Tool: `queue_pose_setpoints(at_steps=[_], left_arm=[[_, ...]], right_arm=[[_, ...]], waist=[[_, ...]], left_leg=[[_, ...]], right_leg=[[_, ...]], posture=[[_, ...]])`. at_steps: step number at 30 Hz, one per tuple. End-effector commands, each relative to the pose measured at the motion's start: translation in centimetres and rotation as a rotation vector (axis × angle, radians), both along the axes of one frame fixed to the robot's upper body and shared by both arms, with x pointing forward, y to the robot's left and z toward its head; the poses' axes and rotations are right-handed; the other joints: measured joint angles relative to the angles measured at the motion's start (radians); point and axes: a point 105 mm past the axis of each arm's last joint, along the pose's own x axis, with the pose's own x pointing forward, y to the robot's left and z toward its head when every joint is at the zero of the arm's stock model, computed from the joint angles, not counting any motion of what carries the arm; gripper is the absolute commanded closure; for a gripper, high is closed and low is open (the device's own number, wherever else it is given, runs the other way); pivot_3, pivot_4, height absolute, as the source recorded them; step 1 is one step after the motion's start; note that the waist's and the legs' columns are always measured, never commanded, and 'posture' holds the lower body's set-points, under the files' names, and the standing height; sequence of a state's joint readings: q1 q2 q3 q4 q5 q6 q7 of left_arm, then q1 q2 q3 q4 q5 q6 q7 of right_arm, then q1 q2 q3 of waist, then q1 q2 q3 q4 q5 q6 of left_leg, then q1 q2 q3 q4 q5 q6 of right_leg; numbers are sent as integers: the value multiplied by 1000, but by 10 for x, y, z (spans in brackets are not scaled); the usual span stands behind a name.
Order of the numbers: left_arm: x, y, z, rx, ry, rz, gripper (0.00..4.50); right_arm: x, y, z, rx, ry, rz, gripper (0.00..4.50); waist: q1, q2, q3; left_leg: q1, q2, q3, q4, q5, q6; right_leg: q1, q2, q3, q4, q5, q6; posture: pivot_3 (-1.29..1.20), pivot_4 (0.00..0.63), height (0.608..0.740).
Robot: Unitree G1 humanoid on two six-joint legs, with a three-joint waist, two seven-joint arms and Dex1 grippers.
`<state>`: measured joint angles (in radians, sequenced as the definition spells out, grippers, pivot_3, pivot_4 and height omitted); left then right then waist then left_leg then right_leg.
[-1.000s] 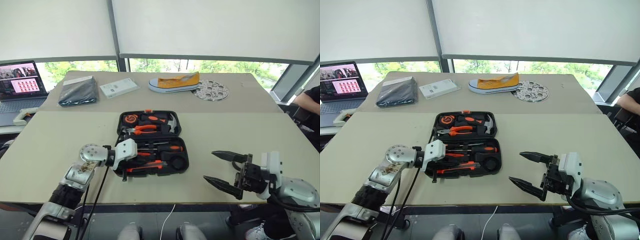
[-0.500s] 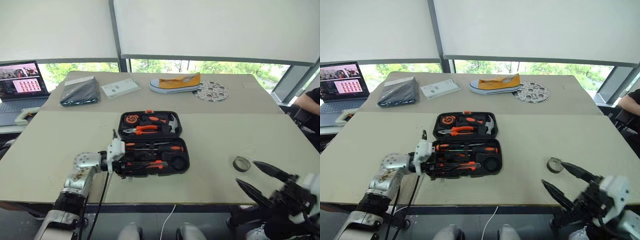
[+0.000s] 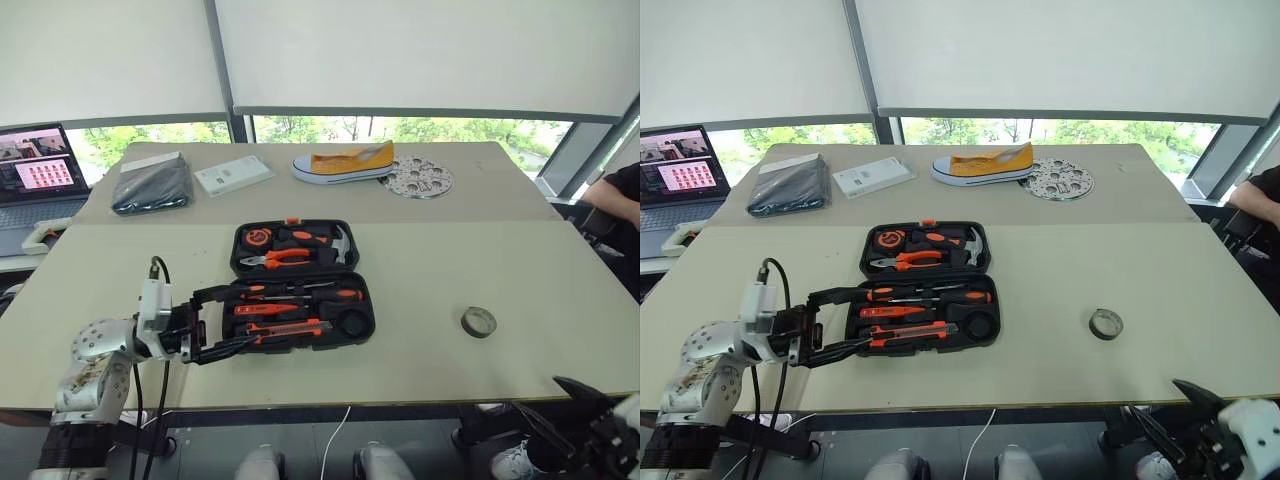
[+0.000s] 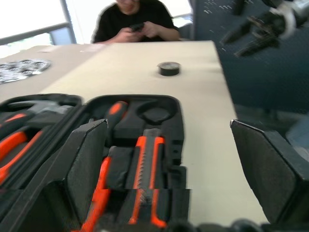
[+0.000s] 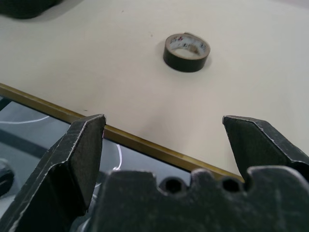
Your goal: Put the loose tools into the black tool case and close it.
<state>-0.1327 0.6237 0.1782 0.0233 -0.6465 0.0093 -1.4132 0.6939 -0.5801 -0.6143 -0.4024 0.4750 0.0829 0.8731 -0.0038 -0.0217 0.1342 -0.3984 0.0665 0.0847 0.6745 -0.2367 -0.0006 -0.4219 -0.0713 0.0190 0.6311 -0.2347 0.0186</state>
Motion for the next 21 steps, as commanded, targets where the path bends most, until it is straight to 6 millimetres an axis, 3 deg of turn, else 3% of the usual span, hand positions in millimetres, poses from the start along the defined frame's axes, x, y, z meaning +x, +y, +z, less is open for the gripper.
queue_pose_setpoints(at_steps=[1,7,11,16,21], left_arm=[[-6,-7,16,-33,-16,-53,108],[-18,-26,12,31,-25,-185,108],[-14,-41,16,16,-55,-216,108],[-15,-51,8,44,-58,-261,108],[-19,-50,2,69,-53,-262,108]], right_arm=[[23,18,19,-58,61,116,0],[71,33,29,-150,199,208,0],[94,33,27,-195,269,211,0],[99,23,8,-276,423,216,0],[114,18,6,-301,441,181,0]], waist=[[-3,-2,1],[-1,-7,4],[14,-8,5],[17,-9,5],[9,-9,6]], left_leg=[[0,-1,0,0,0,0],[-3,-2,2,0,1,2],[-8,-3,3,0,0,3],[-10,-5,2,0,-3,7],[-11,-7,2,1,-5,11]], right_leg=[[0,-1,0,0,0,0],[-1,2,0,-2,0,0],[-3,2,-2,-3,0,0],[-2,1,-2,-5,3,1],[-3,0,-1,-5,3,4]], posture=[[0,150,740],[0,150,740],[0,150,740],[0,150,740],[0,150,740]])
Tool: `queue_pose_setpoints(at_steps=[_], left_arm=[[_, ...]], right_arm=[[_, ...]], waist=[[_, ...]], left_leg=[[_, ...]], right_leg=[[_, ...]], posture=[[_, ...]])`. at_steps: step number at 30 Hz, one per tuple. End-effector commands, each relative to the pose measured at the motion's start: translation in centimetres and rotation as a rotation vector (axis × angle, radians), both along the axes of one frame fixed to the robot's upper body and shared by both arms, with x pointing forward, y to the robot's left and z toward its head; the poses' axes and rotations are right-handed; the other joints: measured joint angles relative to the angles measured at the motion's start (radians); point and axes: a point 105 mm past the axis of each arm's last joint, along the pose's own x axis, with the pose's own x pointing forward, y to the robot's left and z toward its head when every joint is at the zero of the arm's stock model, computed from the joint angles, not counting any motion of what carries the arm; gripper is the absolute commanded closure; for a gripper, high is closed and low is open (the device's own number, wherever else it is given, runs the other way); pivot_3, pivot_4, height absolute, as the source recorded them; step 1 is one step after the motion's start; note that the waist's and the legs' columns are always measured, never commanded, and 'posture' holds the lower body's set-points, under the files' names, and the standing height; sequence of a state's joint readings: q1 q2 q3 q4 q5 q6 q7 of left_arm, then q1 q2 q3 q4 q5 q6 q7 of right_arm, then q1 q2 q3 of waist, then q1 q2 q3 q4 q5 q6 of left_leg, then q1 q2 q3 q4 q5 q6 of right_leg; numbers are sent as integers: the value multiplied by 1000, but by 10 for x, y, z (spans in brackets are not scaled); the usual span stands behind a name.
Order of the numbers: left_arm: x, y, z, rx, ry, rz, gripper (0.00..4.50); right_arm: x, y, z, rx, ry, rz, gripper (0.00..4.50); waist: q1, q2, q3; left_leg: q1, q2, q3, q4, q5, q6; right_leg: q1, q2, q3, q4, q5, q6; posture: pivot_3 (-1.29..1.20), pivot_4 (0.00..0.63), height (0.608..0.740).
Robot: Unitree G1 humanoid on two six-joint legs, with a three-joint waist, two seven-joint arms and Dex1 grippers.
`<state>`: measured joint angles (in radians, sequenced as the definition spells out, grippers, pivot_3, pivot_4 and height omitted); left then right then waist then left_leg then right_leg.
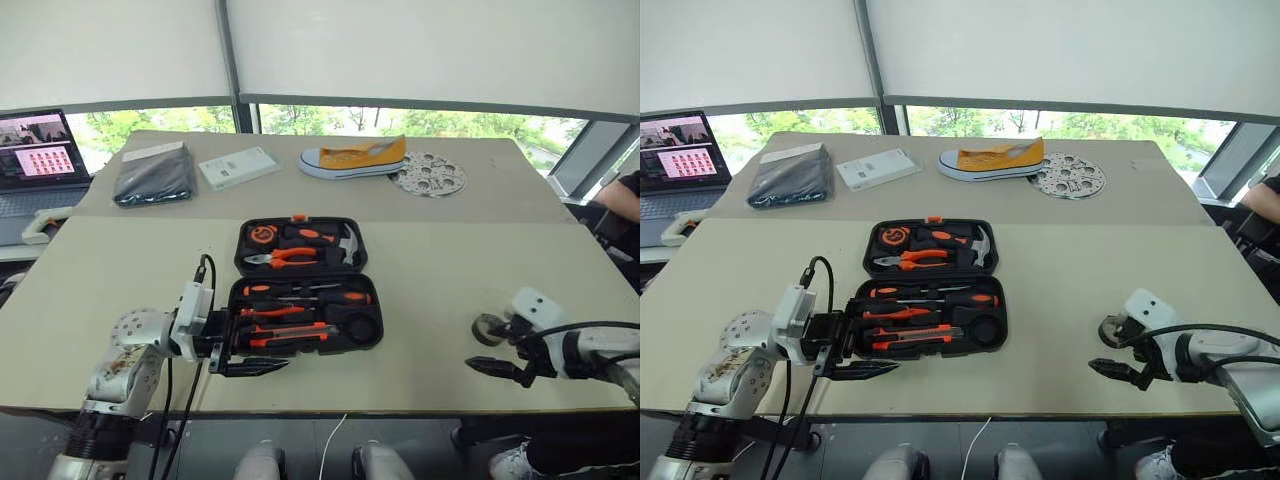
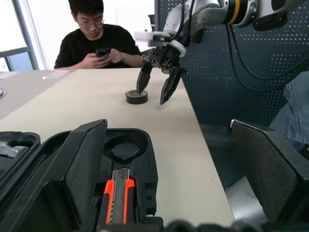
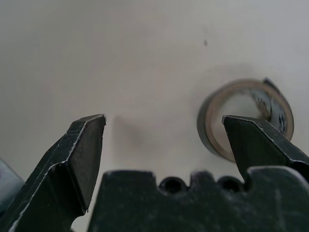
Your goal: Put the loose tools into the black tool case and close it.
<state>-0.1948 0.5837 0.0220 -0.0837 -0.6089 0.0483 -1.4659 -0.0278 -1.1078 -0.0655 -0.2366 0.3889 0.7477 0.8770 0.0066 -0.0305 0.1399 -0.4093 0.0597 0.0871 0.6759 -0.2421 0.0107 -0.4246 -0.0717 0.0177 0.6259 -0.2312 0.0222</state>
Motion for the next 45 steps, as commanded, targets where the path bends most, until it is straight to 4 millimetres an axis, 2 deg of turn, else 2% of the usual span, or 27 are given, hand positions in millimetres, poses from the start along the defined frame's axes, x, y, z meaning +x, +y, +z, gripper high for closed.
queue_pose_setpoints(at_steps=[1,2,4,7,10,14,18,20,22,24,26,29,38,41,45], left_arm=[[-6,0,0,24,-33,-12,108],[-7,1,-1,29,-31,-14,0],[-8,1,-3,33,-27,-13,0],[-9,1,-5,42,-28,-14,0],[-9,2,-6,44,-28,-9,0],[-10,5,-8,47,-28,3,0],[-5,10,-7,8,0,97,0],[-1,16,-4,-29,16,166,0],[-3,23,-6,-13,17,203,0],[-7,29,-9,8,24,224,0],[-11,33,-12,22,30,238,0],[-11,35,-13,28,23,258,0],[-13,38,-13,24,14,292,0],[-7,37,-6,-22,11,334,0],[-7,36,-9,-7,9,327,0]], right_arm=[[10,-3,3,-37,-3,-5,0],[10,-2,1,-35,8,3,507],[12,0,-3,-22,8,15,951],[17,1,-5,-23,-7,48,2043],[19,1,-2,-22,-13,68,3170],[19,-1,5,-33,-19,134,4455],[27,42,31,99,-91,266,4491],[25,71,42,195,-83,341,4491],[19,109,55,329,-60,421,4491],[11,137,59,377,-12,501,4491],[8,154,56,379,14,536,4491],[9,165,44,349,44,530,4491],[15,168,15,245,72,474,4491],[19,173,16,273,64,457,4491],[25,186,23,313,33,473,4491]], waist=[[-3,0,0],[-4,0,0],[-4,0,0],[-2,-1,0],[-2,-1,0],[-2,-1,0],[-8,0,1],[-17,-1,1],[-22,-1,1],[-21,-1,2],[-20,-1,2],[-8,-1,2],[-1,-1,2],[-2,-3,1],[-14,-4,0]], left_leg=[[0,0,0,0,0,0],[0,0,0,0,0,0],[1,0,0,0,0,0],[1,0,0,0,0,0],[1,0,0,2,0,0],[1,0,1,2,0,0],[1,0,1,2,0,0],[2,1,0,1,0,0],[2,3,-1,1,0,0],[3,6,-3,1,0,0],[3,7,-1,1,0,0],[2,6,-1,1,0,0],[2,1,2,2,0,0],[4,2,2,2,0,-1],[5,4,2,2,1,-2]], right_leg=[[0,0,0,0,0,0],[0,0,0,0,0,0],[0,0,0,0,-1,1],[1,0,-1,1,-1,1],[1,0,0,0,0,3],[1,-1,0,1,0,3],[1,-1,0,1,0,3],[1,1,0,1,0,3],[1,3,0,2,0,3],[1,6,1,2,1,1],[0,6,0,2,2,-3],[0,5,-2,2,1,-4],[0,-3,-3,2,2,-2],[1,-2,-3,3,2,-3],[2,0,-3,3,1,-8]], posture=[[0,150,740],[0,150,740],[0,150,740],[0,150,740],[0,150,740],[0,150,740],[0,150,740],[0,150,740],[0,150,740],[0,150,740],[0,150,740],[0,150,740],[0,150,740],[0,150,740],[0,150,740]])
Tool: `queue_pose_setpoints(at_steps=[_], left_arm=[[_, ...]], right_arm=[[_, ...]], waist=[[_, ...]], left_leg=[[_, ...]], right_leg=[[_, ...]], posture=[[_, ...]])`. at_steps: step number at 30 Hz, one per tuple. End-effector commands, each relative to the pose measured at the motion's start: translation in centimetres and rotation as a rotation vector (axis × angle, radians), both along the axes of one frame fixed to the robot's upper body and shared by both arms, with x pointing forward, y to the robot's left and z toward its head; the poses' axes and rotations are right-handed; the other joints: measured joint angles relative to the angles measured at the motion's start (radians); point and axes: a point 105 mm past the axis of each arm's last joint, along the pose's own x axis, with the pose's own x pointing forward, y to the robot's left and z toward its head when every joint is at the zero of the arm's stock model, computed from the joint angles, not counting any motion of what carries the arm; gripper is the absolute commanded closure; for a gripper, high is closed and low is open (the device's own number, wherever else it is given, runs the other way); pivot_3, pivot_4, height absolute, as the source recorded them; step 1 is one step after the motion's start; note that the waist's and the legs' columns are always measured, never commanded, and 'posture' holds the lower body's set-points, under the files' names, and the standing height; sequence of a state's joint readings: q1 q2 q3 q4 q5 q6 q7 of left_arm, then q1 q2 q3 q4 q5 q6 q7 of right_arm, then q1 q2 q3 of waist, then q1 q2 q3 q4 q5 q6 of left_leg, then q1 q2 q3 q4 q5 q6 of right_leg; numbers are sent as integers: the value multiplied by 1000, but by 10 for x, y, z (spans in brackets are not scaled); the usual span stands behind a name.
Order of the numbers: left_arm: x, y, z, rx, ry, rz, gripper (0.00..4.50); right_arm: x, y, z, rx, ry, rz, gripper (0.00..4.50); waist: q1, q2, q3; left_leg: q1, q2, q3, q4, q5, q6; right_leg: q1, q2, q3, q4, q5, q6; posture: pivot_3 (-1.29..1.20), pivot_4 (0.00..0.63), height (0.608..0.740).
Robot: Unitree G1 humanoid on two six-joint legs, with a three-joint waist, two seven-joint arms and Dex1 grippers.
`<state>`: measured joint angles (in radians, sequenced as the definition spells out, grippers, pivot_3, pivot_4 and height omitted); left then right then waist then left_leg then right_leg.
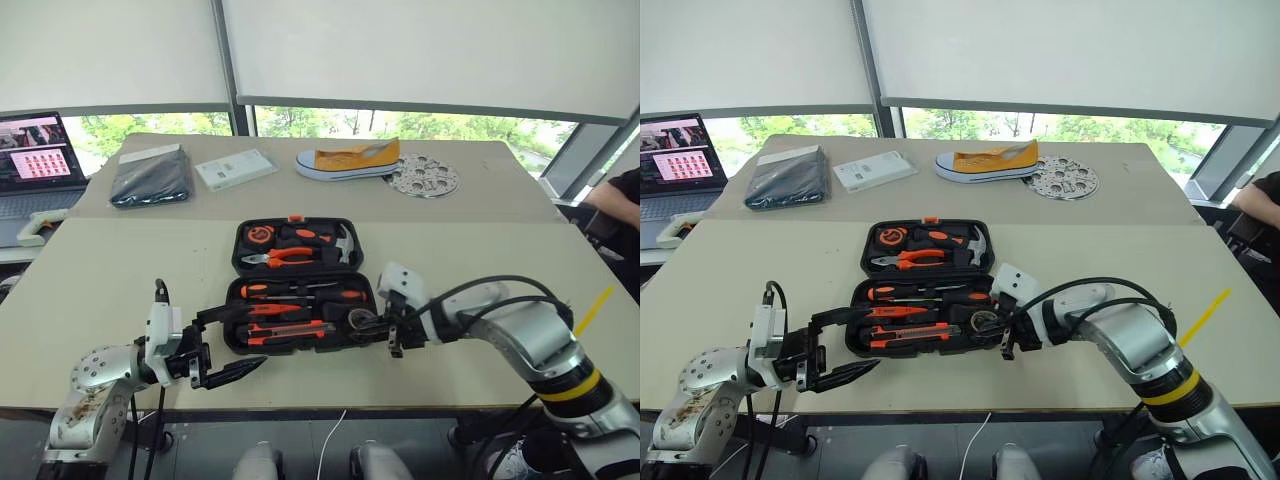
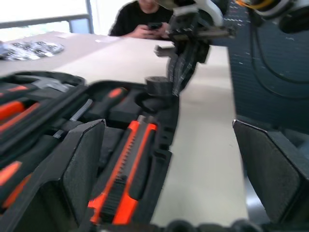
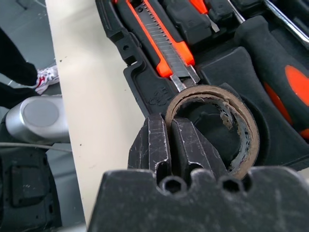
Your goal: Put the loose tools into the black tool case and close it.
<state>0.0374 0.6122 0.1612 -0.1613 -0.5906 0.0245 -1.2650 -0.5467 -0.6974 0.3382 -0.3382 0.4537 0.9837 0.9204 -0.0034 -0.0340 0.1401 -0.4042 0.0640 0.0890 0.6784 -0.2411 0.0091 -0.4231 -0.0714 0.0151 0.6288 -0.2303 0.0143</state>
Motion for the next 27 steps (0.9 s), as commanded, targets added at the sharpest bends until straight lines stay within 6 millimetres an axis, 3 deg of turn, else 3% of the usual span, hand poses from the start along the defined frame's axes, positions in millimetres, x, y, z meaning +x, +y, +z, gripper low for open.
queue_pose_setpoints(at_steps=[1,7,14,16,18,22,25,27], left_arm=[[0,-3,8,-1,-47,-13,0],[0,-4,6,0,-50,-11,0],[-2,-3,3,2,-50,5,0],[-1,0,1,13,-52,25,0],[4,8,1,18,-44,78,0],[20,29,4,21,-8,215,0],[42,63,17,-30,45,415,0],[59,90,14,13,71,595,0]], right_arm=[[8,5,0,-3,-12,-20,4491],[11,7,-2,-53,-27,18,4491],[12,-8,-7,-147,-3,25,4491],[9,0,4,-99,-47,79,3739],[6,6,19,-43,-90,132,3269],[2,1,41,19,-116,195,1975],[11,-18,64,95,-127,147,1975],[26,-36,63,102,-151,69,1975]], waist=[[-8,0,0],[-9,1,1],[-6,1,1],[-2,1,1],[-2,1,1],[-4,1,2],[-3,0,3],[-2,0,3]], left_leg=[[0,1,0,0,0,0],[-2,2,0,-1,1,-1],[-3,1,0,-2,0,0],[-4,1,0,-2,0,0],[-4,1,0,-1,0,0],[-4,2,0,-1,0,0],[-4,2,-1,-1,0,0],[-3,2,-1,-1,0,0]], right_leg=[[0,1,0,0,0,0],[-2,3,0,1,4,1],[-3,3,0,0,3,2],[-3,2,0,0,3,2],[-3,2,0,-1,3,3],[-3,2,0,-1,3,3],[-3,3,-1,0,3,2],[-3,3,-1,0,3,2]], posture=[[0,150,740],[0,150,740],[0,150,740],[0,150,740],[0,150,740],[0,150,740],[0,150,740],[0,150,740]])
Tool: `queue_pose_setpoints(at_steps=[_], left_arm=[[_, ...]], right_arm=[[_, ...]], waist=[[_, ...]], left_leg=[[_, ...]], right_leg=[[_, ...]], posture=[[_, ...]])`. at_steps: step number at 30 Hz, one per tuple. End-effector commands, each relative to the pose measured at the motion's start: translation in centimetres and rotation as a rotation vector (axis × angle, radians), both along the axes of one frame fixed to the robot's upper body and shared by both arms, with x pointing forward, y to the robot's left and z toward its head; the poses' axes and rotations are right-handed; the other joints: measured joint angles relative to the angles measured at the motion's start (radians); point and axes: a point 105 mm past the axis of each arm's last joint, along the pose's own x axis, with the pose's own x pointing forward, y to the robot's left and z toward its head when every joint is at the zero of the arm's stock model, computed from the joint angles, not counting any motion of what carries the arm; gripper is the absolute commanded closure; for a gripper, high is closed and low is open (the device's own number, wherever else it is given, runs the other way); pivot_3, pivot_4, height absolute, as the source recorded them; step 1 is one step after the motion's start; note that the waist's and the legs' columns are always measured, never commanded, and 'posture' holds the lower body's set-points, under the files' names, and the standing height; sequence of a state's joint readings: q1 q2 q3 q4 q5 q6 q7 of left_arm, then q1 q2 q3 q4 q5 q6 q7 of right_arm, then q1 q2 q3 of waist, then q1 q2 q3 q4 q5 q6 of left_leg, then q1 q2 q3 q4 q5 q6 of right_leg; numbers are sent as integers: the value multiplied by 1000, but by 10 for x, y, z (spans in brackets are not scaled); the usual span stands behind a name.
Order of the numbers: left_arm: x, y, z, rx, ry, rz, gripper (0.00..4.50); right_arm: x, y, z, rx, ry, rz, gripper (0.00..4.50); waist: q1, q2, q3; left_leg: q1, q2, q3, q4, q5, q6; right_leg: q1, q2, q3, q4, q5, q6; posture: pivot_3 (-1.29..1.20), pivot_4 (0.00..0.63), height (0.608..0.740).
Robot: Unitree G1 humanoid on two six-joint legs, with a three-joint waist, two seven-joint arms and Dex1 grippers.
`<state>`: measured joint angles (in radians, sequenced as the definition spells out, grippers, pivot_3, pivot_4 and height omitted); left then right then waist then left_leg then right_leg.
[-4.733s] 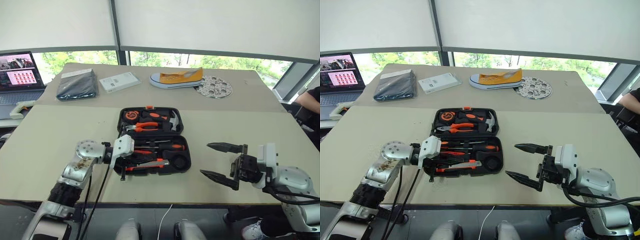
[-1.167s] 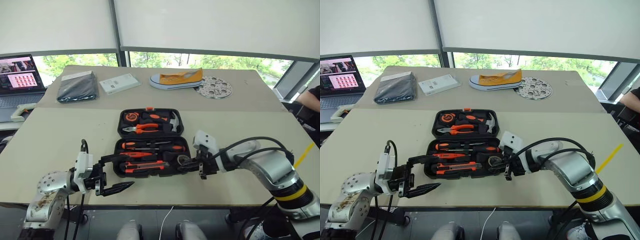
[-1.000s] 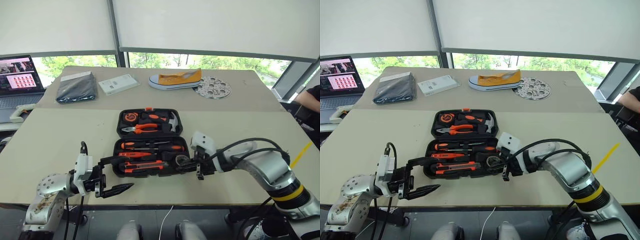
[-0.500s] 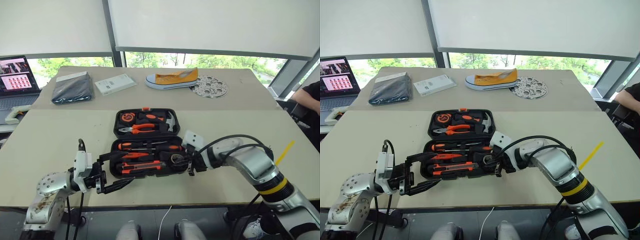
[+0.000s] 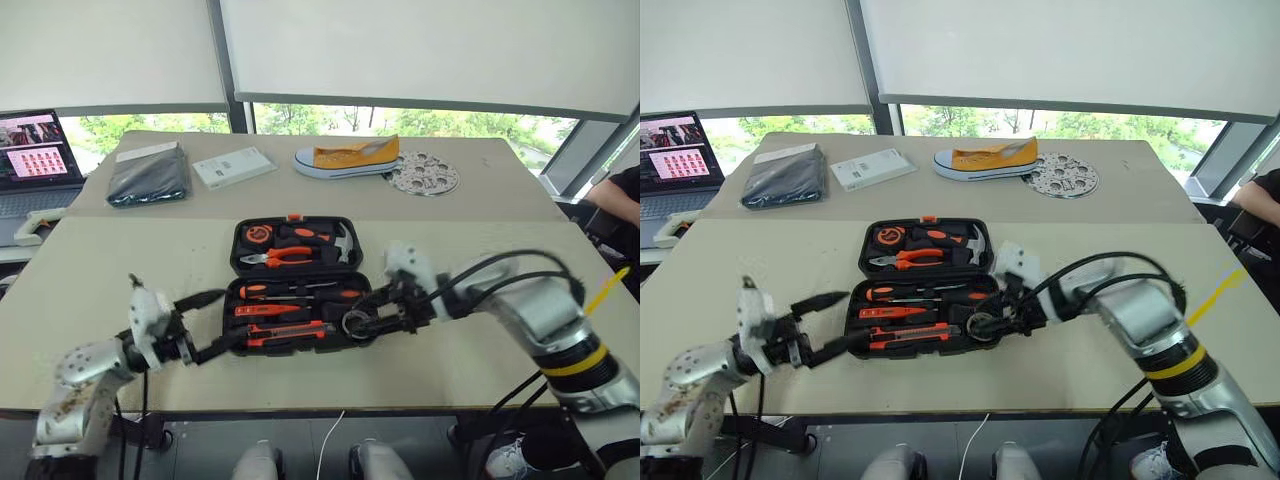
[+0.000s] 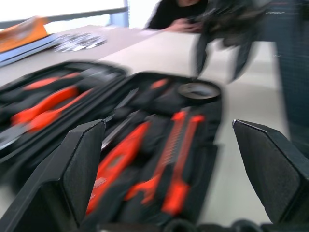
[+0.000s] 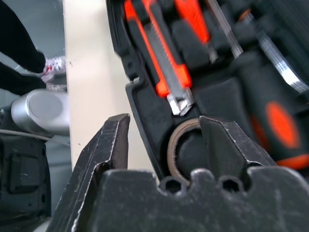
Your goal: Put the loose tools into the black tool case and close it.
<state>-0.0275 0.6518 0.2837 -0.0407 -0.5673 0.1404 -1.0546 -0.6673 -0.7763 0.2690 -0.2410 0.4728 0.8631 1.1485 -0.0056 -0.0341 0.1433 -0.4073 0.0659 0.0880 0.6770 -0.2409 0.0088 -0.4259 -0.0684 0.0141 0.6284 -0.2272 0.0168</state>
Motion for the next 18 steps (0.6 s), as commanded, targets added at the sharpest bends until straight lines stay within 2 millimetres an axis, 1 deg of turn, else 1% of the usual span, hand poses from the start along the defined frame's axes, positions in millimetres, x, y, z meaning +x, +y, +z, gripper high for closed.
queue_pose_setpoints(at_steps=[1,2,3,4,5,7,9,10,11,12,13,14,18], left_arm=[[25,44,6,43,19,279,397],[34,54,6,63,9,370,572],[41,56,5,62,18,422,1011],[47,56,2,61,38,453,1343],[50,56,-1,61,53,470,1704],[57,47,-14,88,115,448,2449],[62,41,-21,96,149,443,3194],[65,36,-22,92,154,430,3604],[67,31,-24,76,169,411,3947],[70,21,-26,66,181,376,4304],[73,13,-28,67,187,349,4412],[75,6,-31,68,193,323,4412],[84,-9,-33,66,189,262,4412]], right_arm=[[20,-27,15,55,-73,-88,1929],[35,-33,11,66,-114,-167,1929],[48,-38,6,70,-147,-226,2452],[59,-43,-1,57,-187,-274,2632],[66,-46,-7,45,-214,-298,2940],[84,-47,-20,12,-301,-332,3661],[96,-44,-27,9,-360,-350,4370],[99,-42,-30,8,-371,-344,4500],[102,-37,-34,6,-376,-331,4500],[105,-31,-38,10,-369,-314,4500],[108,-23,-39,26,-381,-301,4500],[112,-18,-40,39,-386,-306,4500],[117,-5,-40,69,-393,-271,4500]], waist=[[0,0,0],[0,0,0],[0,0,0],[0,-1,0],[-1,-1,0],[-4,-1,1],[-6,-1,1],[-7,-1,2],[-8,-1,2],[-9,-1,3],[-10,-1,3],[-11,-1,3],[-9,-1,3]], left_leg=[[0,0,0,0,0,0],[1,0,0,0,0,0],[1,-1,1,0,0,0],[1,-1,1,0,0,0],[1,-1,2,0,0,0],[0,-1,2,0,0,0],[0,-1,2,-1,0,0],[-1,-1,3,-1,0,0],[-1,-1,3,-1,0,0],[-2,-1,3,-1,0,0],[-2,-1,3,-1,0,0],[-2,-1,3,-1,0,0],[-2,-1,2,-1,0,-1]], right_leg=[[1,0,0,0,0,0],[1,0,0,0,0,0],[1,-1,0,-1,0,0],[1,-1,0,-1,0,0],[1,-1,0,-1,0,0],[0,-1,0,-1,1,1],[0,0,1,0,1,1],[0,0,1,0,1,1],[-1,0,1,0,1,1],[-2,1,1,0,1,1],[-2,1,2,1,1,1],[-2,1,2,1,1,1],[-2,2,2,2,1,1]], posture=[[0,150,740],[0,150,740],[0,150,740],[0,150,740],[0,150,740],[0,150,740],[0,150,740],[0,150,740],[0,150,740],[0,150,740],[0,150,740],[0,150,740],[0,150,740]])
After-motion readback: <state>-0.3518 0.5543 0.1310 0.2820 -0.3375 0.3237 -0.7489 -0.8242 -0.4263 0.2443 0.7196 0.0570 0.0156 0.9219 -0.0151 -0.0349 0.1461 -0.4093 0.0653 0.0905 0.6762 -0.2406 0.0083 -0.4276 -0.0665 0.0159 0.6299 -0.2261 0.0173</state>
